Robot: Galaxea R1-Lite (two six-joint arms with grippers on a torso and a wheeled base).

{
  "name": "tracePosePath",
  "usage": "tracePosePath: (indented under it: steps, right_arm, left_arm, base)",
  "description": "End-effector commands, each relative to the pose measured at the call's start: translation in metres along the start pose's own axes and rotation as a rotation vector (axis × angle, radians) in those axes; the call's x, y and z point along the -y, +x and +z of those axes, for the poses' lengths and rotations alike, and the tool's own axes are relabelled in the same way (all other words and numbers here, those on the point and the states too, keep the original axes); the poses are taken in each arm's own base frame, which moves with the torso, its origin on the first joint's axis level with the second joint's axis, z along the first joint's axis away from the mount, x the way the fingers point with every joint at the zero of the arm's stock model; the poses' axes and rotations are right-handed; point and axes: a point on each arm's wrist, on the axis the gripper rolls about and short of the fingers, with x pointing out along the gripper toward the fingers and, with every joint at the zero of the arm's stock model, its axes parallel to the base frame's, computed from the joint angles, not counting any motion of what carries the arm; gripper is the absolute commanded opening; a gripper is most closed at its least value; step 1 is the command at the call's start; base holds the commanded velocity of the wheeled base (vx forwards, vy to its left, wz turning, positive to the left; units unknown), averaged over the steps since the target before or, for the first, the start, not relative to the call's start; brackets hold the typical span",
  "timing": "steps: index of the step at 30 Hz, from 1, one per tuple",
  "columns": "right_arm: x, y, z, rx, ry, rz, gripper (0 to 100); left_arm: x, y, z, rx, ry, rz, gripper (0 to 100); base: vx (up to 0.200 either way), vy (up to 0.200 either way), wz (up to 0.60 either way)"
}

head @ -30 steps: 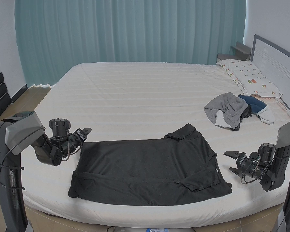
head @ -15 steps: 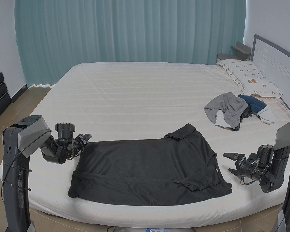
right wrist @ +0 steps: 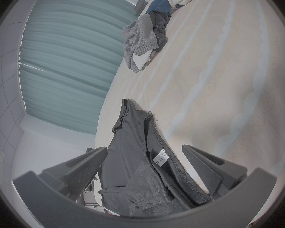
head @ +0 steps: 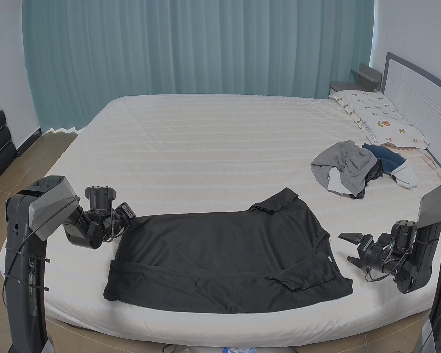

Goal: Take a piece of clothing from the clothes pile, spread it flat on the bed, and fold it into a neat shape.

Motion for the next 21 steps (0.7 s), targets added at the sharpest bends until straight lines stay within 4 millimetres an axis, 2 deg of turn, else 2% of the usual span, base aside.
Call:
tracePosePath:
  steps: [1, 10, 14, 21]
  right_arm:
    - [0.000, 0.000, 0.000, 0.004, -0.004, 0.006, 100]
    - [0.001, 0.004, 0.001, 0.011, -0.007, 0.006, 100]
    - [-0.005, 0.009, 0.007, 0.033, -0.027, 0.034, 100]
    - [-0.020, 0.029, 0.010, 0.047, -0.086, 0.078, 100]
  left_arm:
    - [0.001, -0.001, 0.005, 0.031, -0.013, 0.013, 0]
    - [0.000, -0.003, 0.010, 0.103, -0.061, -0.009, 0]
    - [-0.001, -0.002, 0.008, 0.097, -0.062, -0.006, 0]
    - [-0.005, -0.005, 0.004, 0.075, -0.078, 0.001, 0]
  base:
    - [0.000, 0.000, 0.00]
    - [0.000, 0.000, 0.00]
    - [0.000, 0.000, 0.00]
    - [0.000, 0.000, 0.00]
